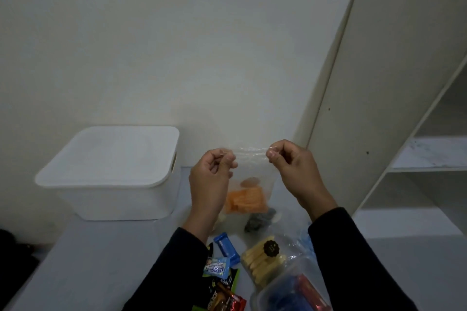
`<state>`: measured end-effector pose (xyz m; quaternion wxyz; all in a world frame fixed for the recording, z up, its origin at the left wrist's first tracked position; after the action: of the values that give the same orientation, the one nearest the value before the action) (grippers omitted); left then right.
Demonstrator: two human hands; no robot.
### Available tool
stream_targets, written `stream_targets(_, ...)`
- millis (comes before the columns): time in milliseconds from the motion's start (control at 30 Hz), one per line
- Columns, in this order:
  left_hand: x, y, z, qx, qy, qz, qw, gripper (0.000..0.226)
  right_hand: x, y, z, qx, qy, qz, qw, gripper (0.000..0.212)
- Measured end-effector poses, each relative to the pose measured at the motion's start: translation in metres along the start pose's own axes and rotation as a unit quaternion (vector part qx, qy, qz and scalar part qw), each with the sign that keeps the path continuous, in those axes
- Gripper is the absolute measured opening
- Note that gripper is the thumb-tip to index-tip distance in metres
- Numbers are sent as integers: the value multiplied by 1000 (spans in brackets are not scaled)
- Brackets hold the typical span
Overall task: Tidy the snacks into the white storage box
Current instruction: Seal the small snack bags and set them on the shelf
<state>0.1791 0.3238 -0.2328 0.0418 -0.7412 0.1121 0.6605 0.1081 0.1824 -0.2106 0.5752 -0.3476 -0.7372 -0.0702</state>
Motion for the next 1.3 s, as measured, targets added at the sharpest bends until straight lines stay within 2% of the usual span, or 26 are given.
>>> stream_targets(67, -1, -2, 0, 12, 11, -23, 1000, 16, 0, -1, 0, -13, 1, -8, 1000, 25)
stream_targets(233, -7, -7, -2, 13, 53, -66, 996, 17, 6, -1, 1, 33, 3, -52, 998, 24)
stream_targets(400, -10, -5, 3, 55, 41, -62, 996, 14, 7, -4, -1, 6, -13, -47, 999, 23)
stream_targets(567, -11, -6, 2, 51, 58, -62, 995, 18, 10, -3, 0, 53, -2, -81, 995, 17)
stream_targets(767, -13, -4, 6, 47, 42, -23, 998, 15, 12, -3, 0, 53, 0, -104, 993, 14)
stream_targets(1000, -19, -4, 8, 100, 24, -29, 994, 9, 13, -5, -1, 40, 12, -141, 989, 14)
stream_targets(1133, -20, -5, 5, 99, 40, -30, 994, 8, 16, -2, 2, 72, 26, -179, 981, 8)
stream_targets(1300, -20, -3, 10, 96, 41, -18, 994, 6, 20, 1, 0, 76, 7, -149, 986, 14)
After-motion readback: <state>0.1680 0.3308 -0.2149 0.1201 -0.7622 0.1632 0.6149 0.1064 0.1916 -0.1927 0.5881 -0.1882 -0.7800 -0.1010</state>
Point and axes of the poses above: each hand's wrist, its own z-axis away from the middle knuckle, its own y-axis out of the palm, x = y × z, the point moved 1 cm from there along -z, towards the middle knuckle, and after that the axes turned 4 degrees about -y, right-handed, at the moved point
